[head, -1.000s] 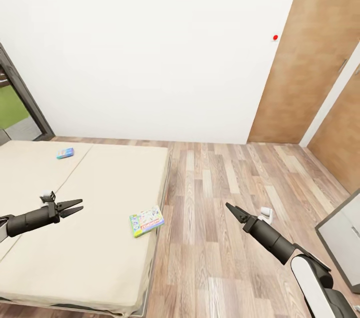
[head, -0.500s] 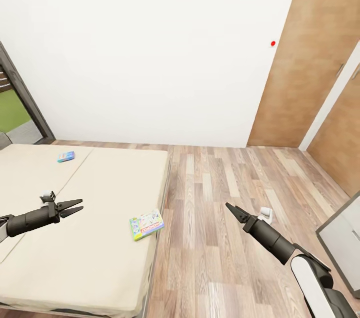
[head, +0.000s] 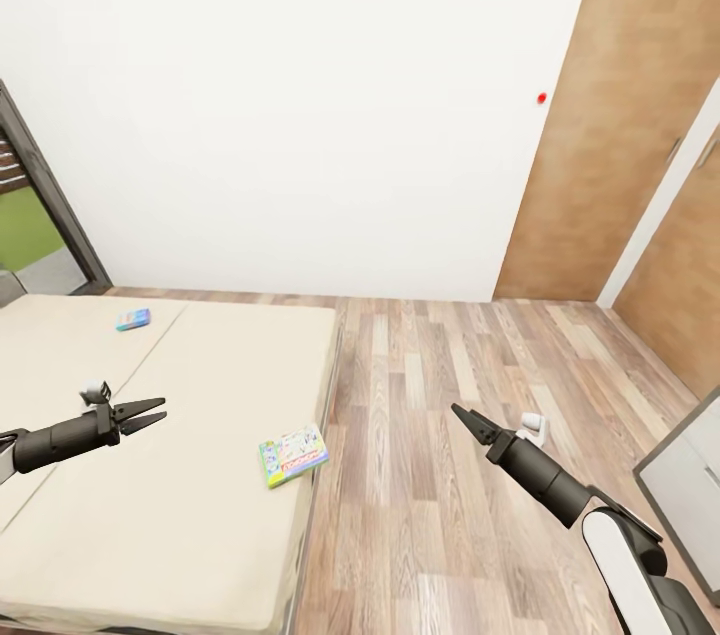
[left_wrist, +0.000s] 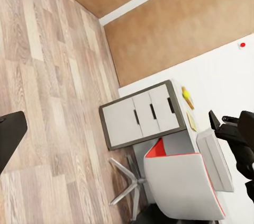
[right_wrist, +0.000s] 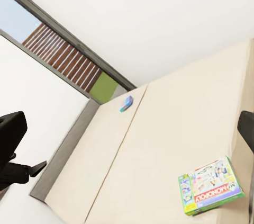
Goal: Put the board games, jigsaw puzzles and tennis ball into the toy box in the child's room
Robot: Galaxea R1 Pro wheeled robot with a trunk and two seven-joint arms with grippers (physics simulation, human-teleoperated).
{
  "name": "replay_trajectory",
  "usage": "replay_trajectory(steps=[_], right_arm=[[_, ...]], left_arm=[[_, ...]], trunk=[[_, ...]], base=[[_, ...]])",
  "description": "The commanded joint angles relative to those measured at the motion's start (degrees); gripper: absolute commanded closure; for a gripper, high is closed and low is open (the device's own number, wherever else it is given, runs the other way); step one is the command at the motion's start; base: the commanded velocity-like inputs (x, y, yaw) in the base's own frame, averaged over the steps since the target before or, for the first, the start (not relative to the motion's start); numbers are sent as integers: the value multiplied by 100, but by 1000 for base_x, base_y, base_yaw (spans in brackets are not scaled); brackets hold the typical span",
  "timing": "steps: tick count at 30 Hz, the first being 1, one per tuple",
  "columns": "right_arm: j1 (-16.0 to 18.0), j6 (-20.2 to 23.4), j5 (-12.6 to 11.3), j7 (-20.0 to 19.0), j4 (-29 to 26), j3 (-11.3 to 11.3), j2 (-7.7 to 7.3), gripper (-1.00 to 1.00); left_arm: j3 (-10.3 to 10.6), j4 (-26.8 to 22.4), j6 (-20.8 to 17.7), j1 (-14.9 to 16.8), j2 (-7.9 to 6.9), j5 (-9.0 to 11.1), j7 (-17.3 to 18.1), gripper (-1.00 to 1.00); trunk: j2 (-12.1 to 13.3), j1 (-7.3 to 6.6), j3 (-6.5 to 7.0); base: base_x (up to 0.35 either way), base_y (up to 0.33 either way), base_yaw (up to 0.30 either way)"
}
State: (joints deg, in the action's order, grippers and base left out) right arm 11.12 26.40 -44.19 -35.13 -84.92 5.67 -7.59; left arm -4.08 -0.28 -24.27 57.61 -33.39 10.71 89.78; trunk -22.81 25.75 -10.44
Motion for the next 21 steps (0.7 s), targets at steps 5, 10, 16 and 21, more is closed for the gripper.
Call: replay_trajectory(steps=[5,10,16,21], right_arm=[[5,49,-52,-7,17,11,-4,-100],[5,49,-50,-4,27,13,-5,-100],[5,49,-50,8,36,15,-5,-100],[5,49,-49,13,36,14,-2,-100]], left_arm=[[-34,1,-61,5,-1,-41,22,-100],[-32,3,-61,5,-1,-40,22,-100],[-31,4,-61,5,1,-42,22,-100],[-31,2,-61,5,1,-43,22,-100]], trunk=[[-11,4,36],[-11,4,84],[-11,4,141],[-11,4,189]], base=[[0,0,0],[0,0,0],[0,0,0],[0,0,0]])
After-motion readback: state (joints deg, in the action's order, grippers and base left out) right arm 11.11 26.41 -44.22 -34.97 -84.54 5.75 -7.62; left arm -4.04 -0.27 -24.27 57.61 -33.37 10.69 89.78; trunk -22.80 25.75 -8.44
